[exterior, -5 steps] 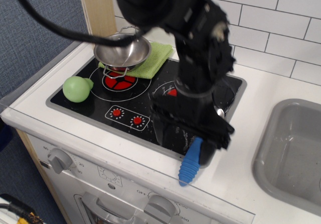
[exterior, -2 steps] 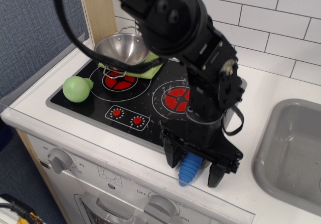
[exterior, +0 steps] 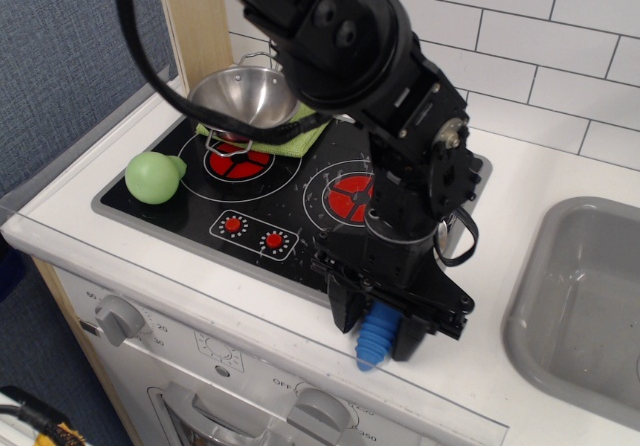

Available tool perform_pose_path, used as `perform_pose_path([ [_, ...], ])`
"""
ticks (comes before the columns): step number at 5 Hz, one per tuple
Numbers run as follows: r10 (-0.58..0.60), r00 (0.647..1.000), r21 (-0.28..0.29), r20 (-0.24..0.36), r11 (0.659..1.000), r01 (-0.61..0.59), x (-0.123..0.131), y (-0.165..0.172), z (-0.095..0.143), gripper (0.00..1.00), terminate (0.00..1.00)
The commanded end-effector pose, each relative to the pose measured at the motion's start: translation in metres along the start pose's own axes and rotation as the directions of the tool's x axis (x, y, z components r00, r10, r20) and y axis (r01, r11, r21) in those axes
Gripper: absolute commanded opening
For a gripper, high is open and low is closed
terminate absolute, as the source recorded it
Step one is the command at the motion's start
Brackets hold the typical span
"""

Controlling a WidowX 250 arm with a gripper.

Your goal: Move the blue spoon to the right of the silver bowl.

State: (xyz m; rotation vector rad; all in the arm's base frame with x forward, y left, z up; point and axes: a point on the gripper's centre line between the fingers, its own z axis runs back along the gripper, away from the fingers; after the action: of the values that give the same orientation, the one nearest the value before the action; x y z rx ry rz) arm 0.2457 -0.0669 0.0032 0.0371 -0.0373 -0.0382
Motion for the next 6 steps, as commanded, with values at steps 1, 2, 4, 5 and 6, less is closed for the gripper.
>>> perform_pose_path([
  [1,-0.073,0.997,-0.001,0.023,0.997,0.073,0.000,-0.002,0.012,0.00,0.00],
  [2,-0.142,0.986,0.032,0.082,0.990,0.140,0.011,-0.004,0.040,0.00,0.00],
  [4,-0.066,0.981,0.088,0.184,0.995,0.050,0.064,0.054,0.080,0.00,0.00],
  [5,-0.005,0.984,0.101,0.179,0.995,-0.014,0.078,0.081,0.072,0.00,0.00],
  [6,0.026,0.987,0.100,0.156,0.994,-0.042,0.092,0.098,0.059,0.00,0.00],
])
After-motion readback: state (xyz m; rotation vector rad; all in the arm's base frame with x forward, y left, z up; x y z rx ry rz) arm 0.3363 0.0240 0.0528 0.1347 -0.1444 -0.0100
